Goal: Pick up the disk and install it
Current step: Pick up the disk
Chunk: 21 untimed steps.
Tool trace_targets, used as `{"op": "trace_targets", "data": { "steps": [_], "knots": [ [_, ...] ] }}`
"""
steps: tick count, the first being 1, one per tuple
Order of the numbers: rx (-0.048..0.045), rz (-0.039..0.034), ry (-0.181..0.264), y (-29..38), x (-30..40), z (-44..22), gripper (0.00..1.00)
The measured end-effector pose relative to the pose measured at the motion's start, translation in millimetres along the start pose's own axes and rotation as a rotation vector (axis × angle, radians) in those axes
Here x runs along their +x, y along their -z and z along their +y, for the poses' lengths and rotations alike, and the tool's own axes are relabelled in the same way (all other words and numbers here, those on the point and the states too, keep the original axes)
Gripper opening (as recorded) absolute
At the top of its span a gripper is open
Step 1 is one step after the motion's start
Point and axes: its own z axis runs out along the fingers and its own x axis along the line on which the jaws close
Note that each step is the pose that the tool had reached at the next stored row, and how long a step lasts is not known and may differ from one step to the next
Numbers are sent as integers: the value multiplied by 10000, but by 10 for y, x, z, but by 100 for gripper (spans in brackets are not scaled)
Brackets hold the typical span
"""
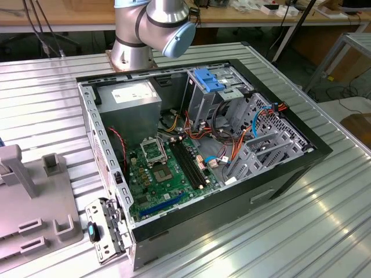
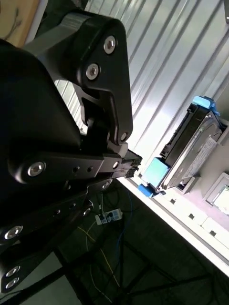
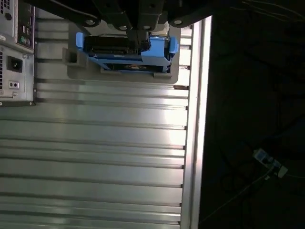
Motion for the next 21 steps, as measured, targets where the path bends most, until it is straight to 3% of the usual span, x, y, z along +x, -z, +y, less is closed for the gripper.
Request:
{"op": "trace_targets", "data": {
  "steps": [3,8,11,15,19,21],
  "knots": [
    [-10,18,406,0,4,1,11],
    [-38,68,1543,0,6,1,11],
    [-59,108,2427,0,6,1,11],
    [-97,175,3949,-1,7,1,11],
    [-117,212,4780,-1,7,1,11],
    [-136,247,5561,-1,8,1,11]
  ]
}}
